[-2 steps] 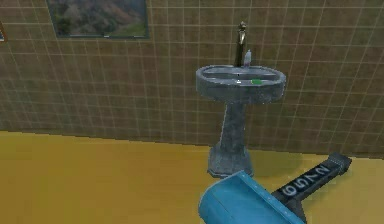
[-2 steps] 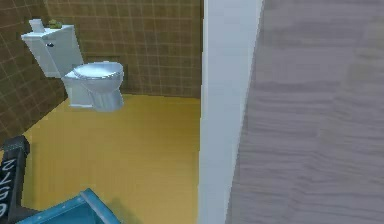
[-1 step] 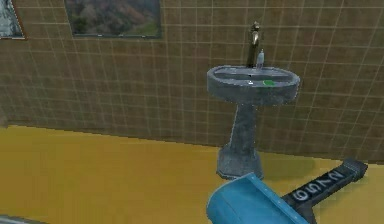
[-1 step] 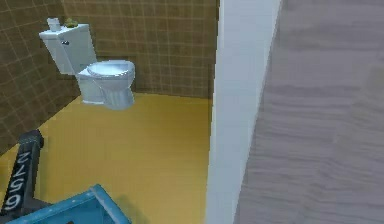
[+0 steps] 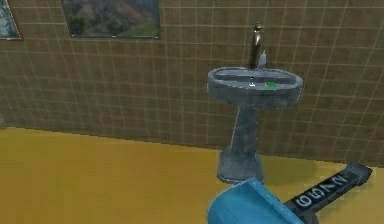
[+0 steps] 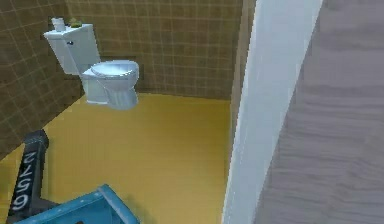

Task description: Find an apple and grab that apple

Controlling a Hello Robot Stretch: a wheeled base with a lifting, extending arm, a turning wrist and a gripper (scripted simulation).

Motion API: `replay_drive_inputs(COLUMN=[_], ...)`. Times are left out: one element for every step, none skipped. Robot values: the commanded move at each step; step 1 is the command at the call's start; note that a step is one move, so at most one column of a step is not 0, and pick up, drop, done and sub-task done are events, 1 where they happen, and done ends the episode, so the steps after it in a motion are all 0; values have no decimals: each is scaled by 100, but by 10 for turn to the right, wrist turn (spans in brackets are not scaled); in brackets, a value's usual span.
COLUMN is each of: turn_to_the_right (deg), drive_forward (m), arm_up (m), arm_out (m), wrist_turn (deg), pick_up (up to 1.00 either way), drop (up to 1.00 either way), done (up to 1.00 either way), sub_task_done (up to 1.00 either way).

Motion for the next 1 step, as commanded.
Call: replay_drive_inputs(turn_to_the_right=[120], drive_forward=[0], arm_up=[0], arm_out=[0], wrist_turn=[0], pick_up=[0], drop=[0], done=[0], sub_task_done=[0])
